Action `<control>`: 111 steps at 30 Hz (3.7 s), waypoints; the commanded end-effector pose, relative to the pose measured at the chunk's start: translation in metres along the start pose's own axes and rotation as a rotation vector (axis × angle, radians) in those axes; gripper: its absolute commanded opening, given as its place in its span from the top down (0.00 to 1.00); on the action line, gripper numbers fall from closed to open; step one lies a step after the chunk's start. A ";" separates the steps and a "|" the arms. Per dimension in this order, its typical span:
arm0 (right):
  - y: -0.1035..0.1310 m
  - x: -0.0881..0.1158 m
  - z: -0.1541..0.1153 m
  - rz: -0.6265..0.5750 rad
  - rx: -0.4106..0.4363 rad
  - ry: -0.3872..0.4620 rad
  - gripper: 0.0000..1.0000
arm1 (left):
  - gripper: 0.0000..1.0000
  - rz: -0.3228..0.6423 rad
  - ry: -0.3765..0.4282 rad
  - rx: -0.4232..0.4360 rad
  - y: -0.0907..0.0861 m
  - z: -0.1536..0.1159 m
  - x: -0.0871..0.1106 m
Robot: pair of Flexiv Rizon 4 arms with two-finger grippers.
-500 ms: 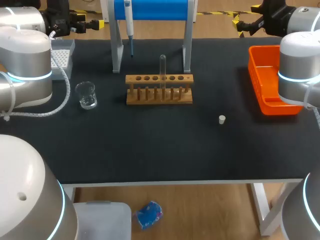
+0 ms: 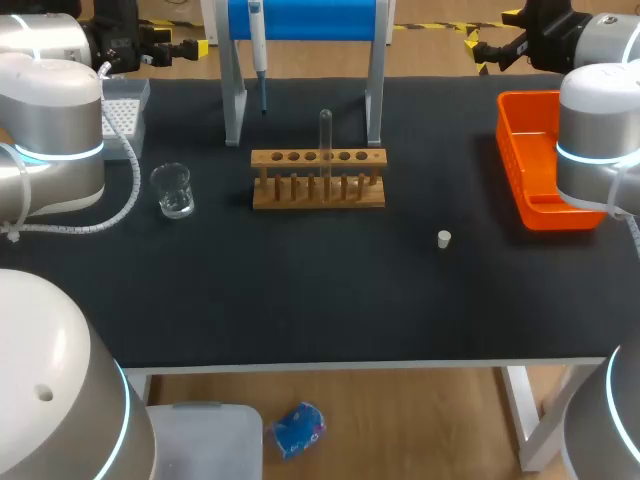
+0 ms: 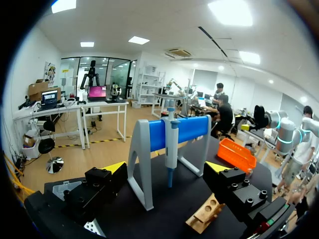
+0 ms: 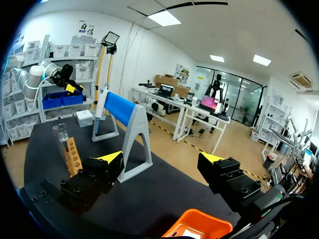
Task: Invert the test tube, pick up the pipette, mount the tip to pipette, aspirate from beaker and dispense into the tube, eject the tip, return the pipette, and cap with the stopper.
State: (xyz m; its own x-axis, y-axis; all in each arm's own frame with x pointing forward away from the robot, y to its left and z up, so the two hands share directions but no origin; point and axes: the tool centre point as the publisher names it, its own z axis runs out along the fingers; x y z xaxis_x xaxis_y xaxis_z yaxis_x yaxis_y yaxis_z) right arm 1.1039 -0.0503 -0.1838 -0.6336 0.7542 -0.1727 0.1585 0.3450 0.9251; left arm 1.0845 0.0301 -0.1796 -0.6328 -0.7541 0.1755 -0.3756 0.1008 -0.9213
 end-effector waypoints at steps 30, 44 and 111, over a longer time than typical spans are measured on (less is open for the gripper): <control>-0.036 0.181 -0.077 -0.192 -0.116 0.638 0.00 | 0.00 0.001 -0.001 0.005 0.002 0.000 0.000; -0.036 0.181 -0.077 -0.192 -0.116 0.638 0.00 | 0.00 0.171 0.120 -0.013 0.032 -0.044 0.106; -0.021 0.200 -0.047 -0.222 -0.069 0.729 0.00 | 0.00 0.222 0.150 0.008 0.135 -0.022 0.180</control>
State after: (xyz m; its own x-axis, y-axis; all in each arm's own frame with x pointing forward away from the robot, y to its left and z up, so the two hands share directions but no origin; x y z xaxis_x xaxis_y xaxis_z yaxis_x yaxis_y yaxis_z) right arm 0.9192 0.0479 -0.2209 -0.9804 0.1468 -0.1314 -0.0686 0.3705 0.9263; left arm 0.9051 -0.0771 -0.2627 -0.7945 -0.6069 0.0198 -0.2147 0.2503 -0.9441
